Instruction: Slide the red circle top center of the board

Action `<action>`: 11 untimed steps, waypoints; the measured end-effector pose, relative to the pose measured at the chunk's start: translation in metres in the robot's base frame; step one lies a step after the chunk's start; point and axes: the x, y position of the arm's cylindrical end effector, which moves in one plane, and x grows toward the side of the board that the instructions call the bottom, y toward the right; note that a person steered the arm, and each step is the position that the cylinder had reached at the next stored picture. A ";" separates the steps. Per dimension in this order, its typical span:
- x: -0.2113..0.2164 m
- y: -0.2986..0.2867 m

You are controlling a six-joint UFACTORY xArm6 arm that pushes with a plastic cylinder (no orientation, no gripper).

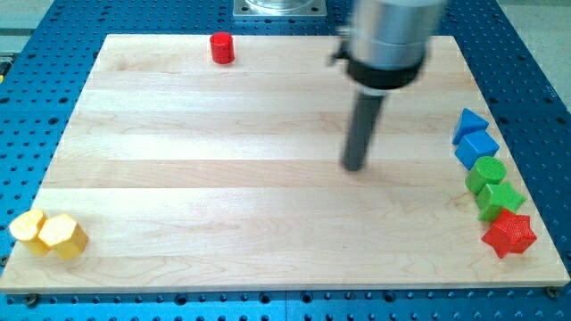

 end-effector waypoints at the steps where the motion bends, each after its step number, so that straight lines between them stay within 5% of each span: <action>1: -0.018 -0.108; 4: -0.048 -0.223; 5: -0.121 -0.233; 6: -0.211 -0.223; 7: -0.238 -0.190; 9: -0.181 -0.053; 10: -0.204 -0.137; 11: -0.247 -0.124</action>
